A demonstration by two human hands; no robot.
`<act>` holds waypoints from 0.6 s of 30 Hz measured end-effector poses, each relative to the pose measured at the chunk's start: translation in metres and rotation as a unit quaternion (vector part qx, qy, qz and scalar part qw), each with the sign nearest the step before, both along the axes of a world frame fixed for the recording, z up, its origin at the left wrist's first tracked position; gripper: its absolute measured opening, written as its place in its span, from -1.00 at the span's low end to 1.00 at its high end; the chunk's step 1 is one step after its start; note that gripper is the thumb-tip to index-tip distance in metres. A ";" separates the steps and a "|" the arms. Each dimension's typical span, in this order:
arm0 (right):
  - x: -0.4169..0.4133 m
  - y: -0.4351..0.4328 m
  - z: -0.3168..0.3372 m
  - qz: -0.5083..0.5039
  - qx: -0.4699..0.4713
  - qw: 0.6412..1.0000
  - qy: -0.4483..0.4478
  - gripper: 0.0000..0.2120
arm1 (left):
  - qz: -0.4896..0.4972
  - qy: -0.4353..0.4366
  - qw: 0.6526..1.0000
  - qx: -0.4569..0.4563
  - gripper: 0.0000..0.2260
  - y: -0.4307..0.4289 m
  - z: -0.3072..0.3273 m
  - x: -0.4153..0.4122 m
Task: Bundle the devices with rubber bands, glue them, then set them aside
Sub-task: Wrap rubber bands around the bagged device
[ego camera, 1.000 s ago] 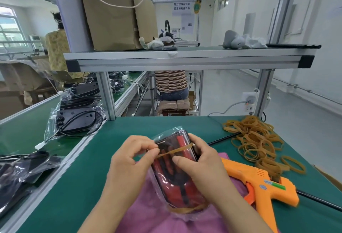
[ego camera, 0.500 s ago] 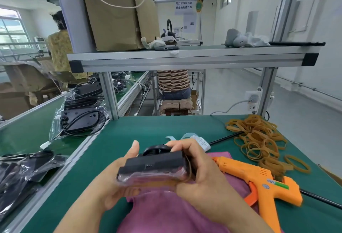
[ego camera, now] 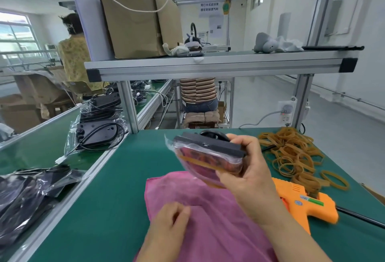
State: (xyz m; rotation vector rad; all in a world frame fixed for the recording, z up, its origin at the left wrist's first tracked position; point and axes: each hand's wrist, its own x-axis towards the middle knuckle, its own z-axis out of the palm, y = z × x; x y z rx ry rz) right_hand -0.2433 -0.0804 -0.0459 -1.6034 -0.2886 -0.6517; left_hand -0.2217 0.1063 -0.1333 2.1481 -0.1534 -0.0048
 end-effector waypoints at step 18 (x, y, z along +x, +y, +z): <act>-0.011 -0.009 -0.069 0.080 -0.359 0.930 0.004 -0.61 | -0.093 0.056 0.955 0.275 -0.81 0.074 0.063 0.026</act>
